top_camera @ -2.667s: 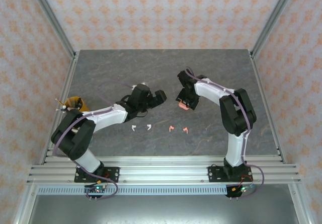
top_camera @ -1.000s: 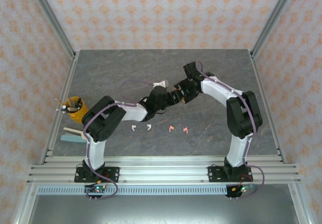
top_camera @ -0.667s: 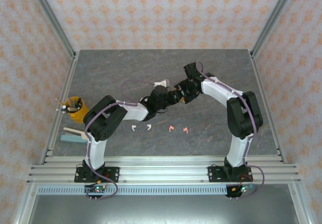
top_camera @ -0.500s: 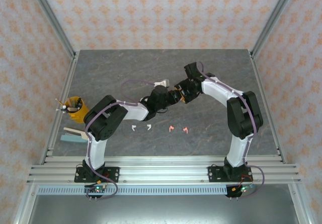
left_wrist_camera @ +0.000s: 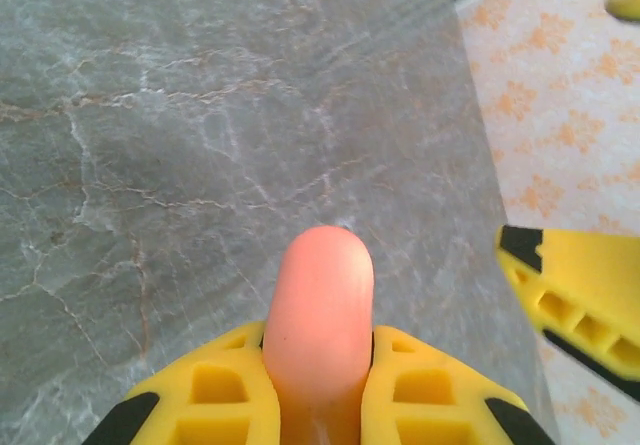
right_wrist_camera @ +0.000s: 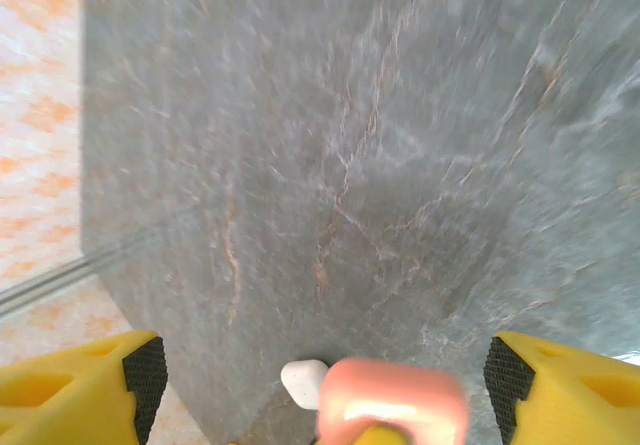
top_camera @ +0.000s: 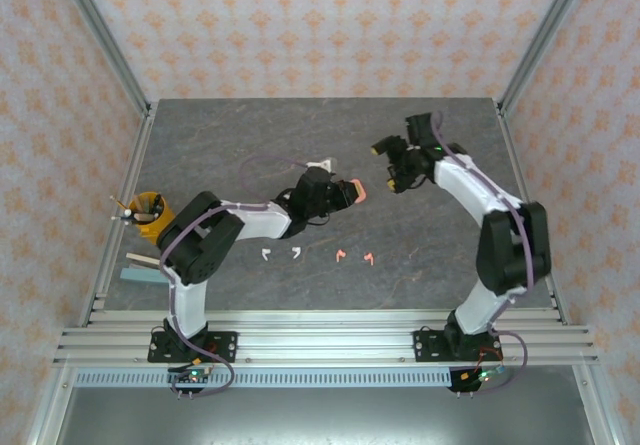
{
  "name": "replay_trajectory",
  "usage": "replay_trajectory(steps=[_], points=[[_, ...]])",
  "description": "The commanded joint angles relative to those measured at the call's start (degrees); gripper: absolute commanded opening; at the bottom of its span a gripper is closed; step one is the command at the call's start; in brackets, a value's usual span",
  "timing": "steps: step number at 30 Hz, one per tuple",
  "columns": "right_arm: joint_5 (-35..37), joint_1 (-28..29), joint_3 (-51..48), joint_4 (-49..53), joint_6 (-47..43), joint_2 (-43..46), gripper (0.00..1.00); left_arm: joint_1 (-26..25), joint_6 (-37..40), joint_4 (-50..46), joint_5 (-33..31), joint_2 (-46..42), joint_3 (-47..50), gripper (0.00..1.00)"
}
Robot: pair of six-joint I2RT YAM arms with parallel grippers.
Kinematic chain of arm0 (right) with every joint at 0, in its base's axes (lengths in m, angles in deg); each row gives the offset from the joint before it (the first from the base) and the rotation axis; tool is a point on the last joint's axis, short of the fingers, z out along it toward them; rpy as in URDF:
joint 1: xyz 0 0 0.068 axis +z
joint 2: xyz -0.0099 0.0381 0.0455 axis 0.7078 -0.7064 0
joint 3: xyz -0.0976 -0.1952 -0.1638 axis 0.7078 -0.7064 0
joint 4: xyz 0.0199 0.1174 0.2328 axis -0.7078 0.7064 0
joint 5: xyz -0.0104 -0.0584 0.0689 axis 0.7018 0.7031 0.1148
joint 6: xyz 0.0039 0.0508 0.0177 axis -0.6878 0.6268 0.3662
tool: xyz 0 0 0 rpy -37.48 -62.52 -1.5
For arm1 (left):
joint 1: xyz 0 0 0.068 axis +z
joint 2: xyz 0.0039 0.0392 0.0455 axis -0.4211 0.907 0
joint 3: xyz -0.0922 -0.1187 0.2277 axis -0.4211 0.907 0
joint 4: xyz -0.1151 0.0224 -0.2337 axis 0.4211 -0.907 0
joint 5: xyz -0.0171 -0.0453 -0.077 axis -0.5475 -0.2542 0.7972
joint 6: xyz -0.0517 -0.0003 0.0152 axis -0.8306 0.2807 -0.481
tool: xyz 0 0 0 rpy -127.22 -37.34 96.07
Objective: Insert the wireless bluetooth earbuds into the charging case
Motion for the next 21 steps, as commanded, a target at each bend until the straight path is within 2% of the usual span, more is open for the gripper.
replay_trajectory(steps=[1,5,10,13,21], points=[[-3.7,-1.7,-7.1,-6.8,-12.1,7.3,0.84,3.8,7.1,-6.0,8.6,-8.0,-0.9,0.0],[-8.9,-1.8,-16.2,-15.1,-22.7,15.8,0.84,8.8,11.0,-11.9,19.3,-10.8,-3.2,0.0],[-17.9,-1.6,-24.2,-25.9,-24.7,20.1,0.83,12.1,15.0,-19.2,29.0,-11.2,-7.3,0.0],[-20.0,-0.6,-25.0,-28.4,-24.6,19.9,0.82,12.1,16.9,-23.0,31.1,-10.8,-9.6,0.0],[-18.9,3.8,-22.4,-28.4,-25.8,16.0,0.8,12.1,15.3,-21.7,32.1,-10.0,-10.5,0.0]])
